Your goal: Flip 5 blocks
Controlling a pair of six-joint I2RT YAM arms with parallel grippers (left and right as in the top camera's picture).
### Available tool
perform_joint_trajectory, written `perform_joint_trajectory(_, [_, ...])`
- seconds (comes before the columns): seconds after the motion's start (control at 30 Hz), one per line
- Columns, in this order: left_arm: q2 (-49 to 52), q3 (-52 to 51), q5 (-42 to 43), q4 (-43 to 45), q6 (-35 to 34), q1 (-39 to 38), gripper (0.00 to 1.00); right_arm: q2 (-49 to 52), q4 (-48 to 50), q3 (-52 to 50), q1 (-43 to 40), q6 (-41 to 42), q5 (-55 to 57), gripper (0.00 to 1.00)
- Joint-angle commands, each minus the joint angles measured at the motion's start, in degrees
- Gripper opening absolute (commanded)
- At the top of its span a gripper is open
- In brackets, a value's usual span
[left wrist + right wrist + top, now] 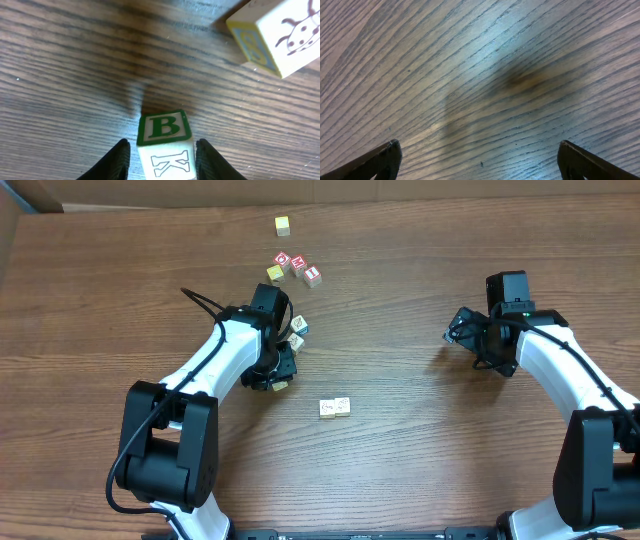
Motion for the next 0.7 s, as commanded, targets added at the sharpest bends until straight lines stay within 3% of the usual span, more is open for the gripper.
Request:
perform_joint_trajectory(0.0, [0.7,0.55,-0.98,-0.28,2.6,-0.44,0.35,-1.29,0.35,0.66,-0.15,-0.24,0.76,1.0])
perform_joint_trajectory(0.2, [0.68,0.57,-1.01,-0.22,2.82,-0.42,0.29,-1.29,0.35,0.66,-0.15,-0.24,0.76,1.0])
perform_joint_trajectory(0.37, [-1.33,2.8,-0.33,-2.99,5.25,-0.42,0.09,-1.29,0.35,0.66,-0.15,-0.24,0.76,1.0])
perform_joint_trajectory(0.67, [-14.36,10.43,1.2,-12.96,6.14,-0.42,0.12,-1.29,0.35,0.66,-0.15,-0.24,0.76,1.0])
